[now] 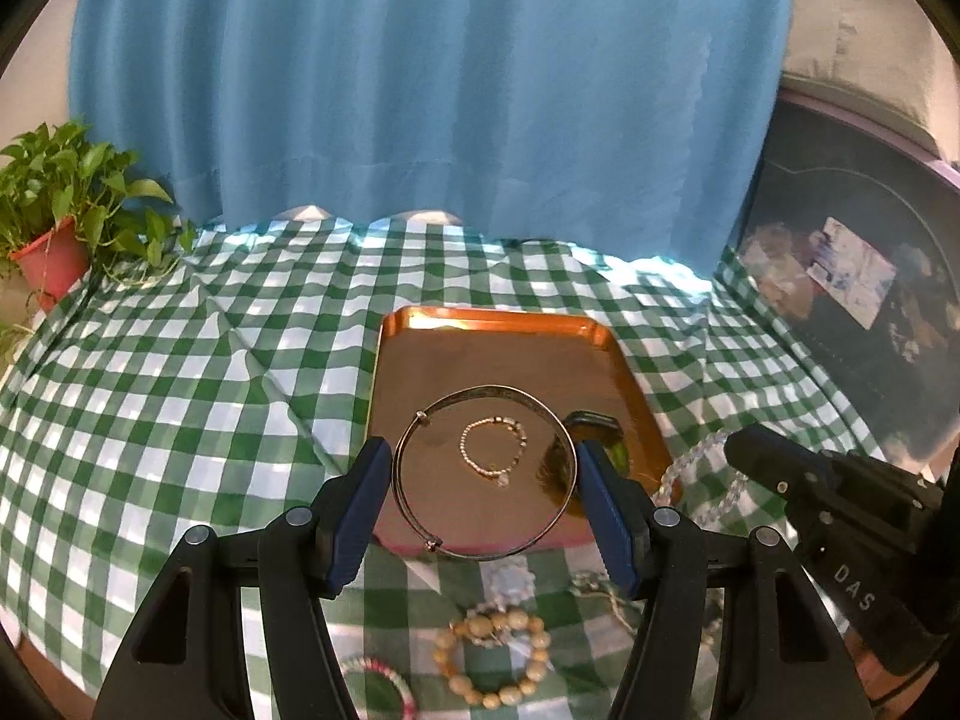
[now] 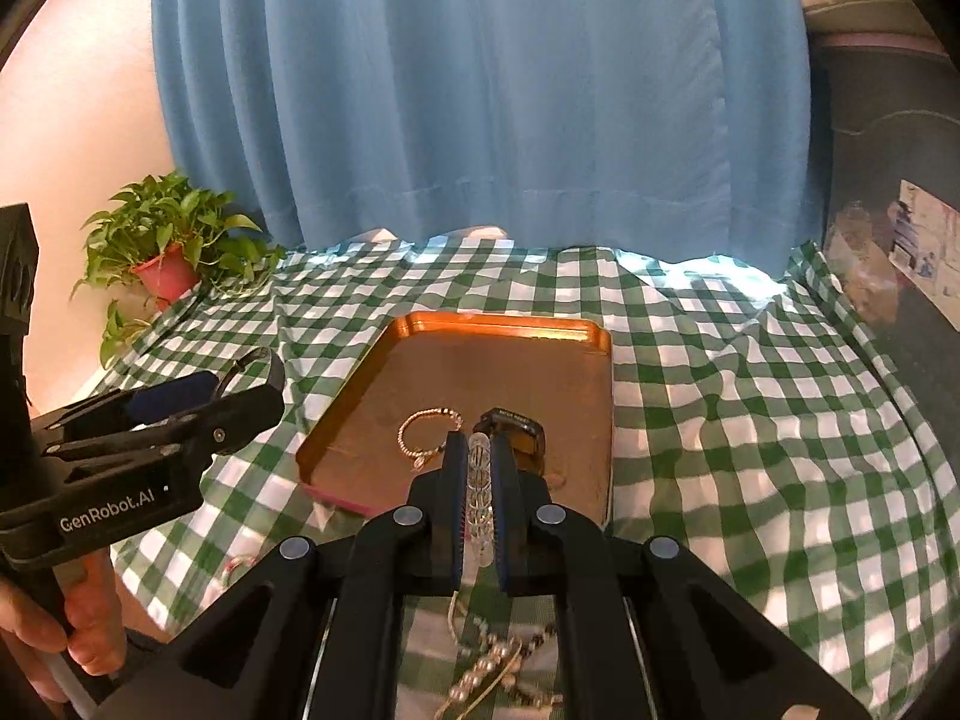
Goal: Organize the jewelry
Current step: 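Lift both held bracelets and carry them over the tray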
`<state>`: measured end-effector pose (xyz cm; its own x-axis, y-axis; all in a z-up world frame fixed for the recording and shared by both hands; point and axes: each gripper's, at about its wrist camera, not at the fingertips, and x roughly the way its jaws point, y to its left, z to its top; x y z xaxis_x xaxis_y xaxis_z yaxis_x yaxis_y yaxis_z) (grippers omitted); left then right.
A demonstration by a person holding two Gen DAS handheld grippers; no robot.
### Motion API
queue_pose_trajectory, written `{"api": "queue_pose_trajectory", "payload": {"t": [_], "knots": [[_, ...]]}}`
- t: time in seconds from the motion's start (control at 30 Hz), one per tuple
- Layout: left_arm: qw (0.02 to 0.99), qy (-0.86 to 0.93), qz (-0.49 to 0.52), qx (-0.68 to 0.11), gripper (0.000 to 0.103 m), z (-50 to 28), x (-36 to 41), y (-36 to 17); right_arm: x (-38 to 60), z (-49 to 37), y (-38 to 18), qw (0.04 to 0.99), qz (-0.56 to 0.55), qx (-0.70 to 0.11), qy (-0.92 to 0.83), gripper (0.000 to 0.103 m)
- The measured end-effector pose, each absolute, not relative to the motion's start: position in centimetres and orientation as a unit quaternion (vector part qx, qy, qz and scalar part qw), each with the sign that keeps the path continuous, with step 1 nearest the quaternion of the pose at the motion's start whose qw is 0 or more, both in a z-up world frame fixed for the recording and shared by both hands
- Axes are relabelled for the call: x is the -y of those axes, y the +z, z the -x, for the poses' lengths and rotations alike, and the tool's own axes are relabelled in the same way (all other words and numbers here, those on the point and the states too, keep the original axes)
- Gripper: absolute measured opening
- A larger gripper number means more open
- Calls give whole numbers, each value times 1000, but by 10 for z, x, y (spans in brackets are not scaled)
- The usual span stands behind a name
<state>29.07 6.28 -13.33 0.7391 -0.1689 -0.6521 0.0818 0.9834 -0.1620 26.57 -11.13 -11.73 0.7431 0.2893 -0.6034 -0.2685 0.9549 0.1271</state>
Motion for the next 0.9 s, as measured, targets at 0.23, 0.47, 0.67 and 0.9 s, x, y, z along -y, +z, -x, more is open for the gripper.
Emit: {"api": "queue_pose_trajectory", "payload": {"t": [0.23, 0.47, 0.67, 0.9], "knots": [[922, -70, 71, -373, 63, -326, -68, -159, 121, -304, -132, 932, -31, -326, 155, 7], [917, -75, 66, -386, 63, -361, -74, -185, 142, -343, -151, 934, -40, -330, 135, 7], [909, -72, 86, -401, 63, -381, -82, -205, 143, -357, -156, 939, -37, -314, 132, 7], [890, -60, 107, -440, 63, -399, -83, -237, 133, -371, -178, 937, -23, -328, 119, 7]]}}
